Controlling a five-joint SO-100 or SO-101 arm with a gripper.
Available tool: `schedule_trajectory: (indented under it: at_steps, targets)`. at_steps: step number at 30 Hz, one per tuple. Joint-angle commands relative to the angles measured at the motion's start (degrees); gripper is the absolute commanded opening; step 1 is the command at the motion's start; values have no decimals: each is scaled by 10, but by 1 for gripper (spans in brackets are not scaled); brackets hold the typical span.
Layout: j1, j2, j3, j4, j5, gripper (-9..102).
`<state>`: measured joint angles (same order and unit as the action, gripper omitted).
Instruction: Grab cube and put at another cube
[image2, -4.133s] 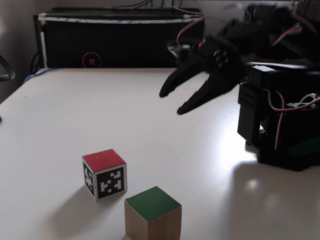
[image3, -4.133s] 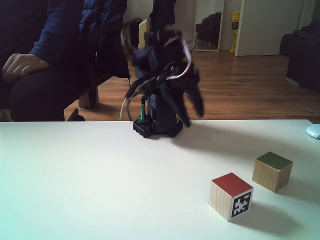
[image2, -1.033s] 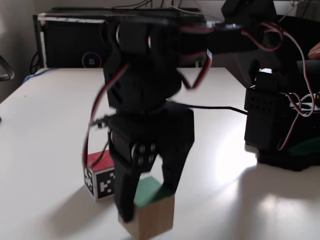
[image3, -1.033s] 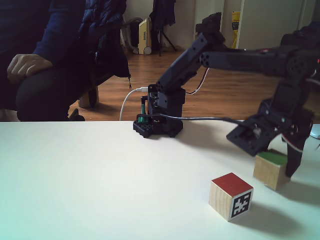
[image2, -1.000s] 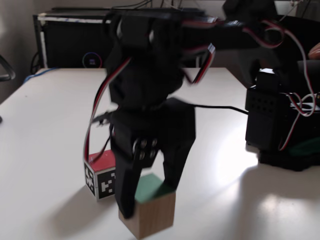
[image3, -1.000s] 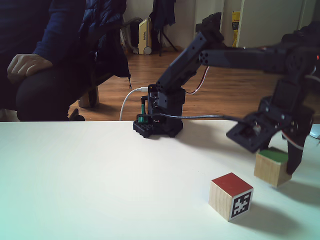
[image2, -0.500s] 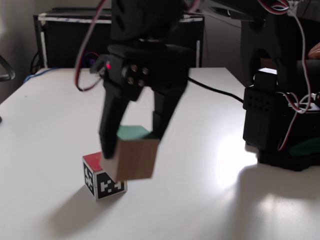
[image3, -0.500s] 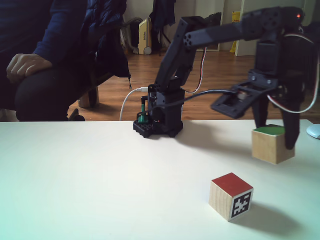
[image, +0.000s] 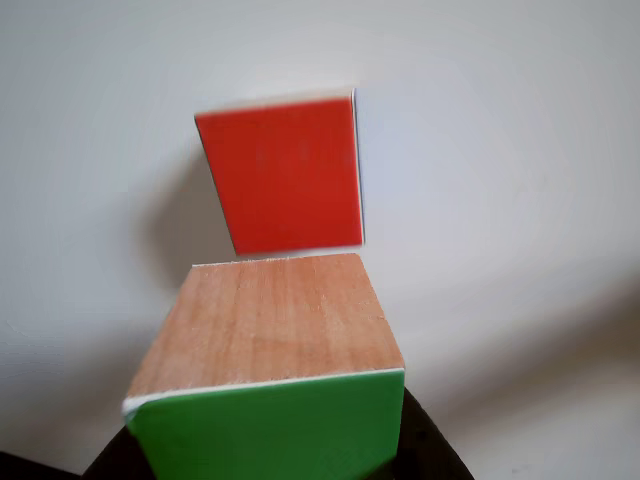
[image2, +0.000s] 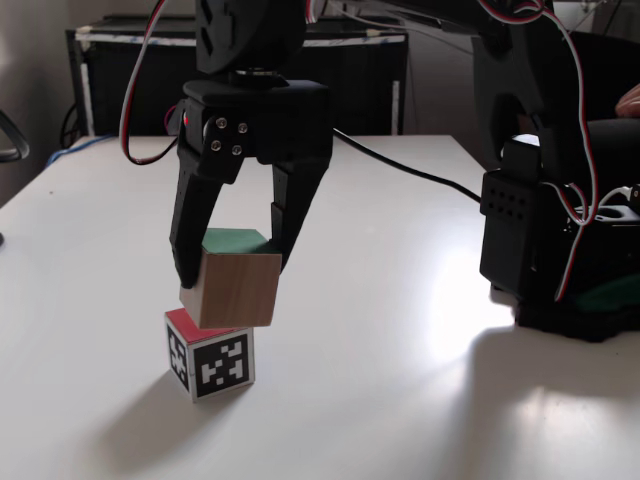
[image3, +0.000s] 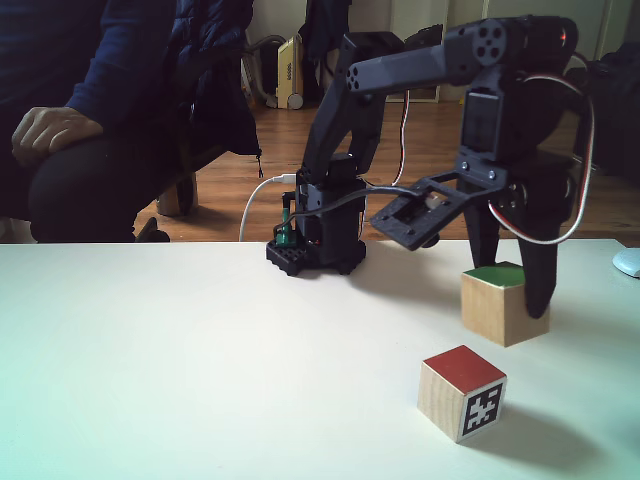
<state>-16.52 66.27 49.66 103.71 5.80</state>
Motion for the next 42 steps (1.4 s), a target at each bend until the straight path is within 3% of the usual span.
schedule_trajectory:
  at_steps: [1, 42]
  targets:
    - [21, 54, 4, -2, -11, 10]
    - [57, -14, -33, -3, -28, 11]
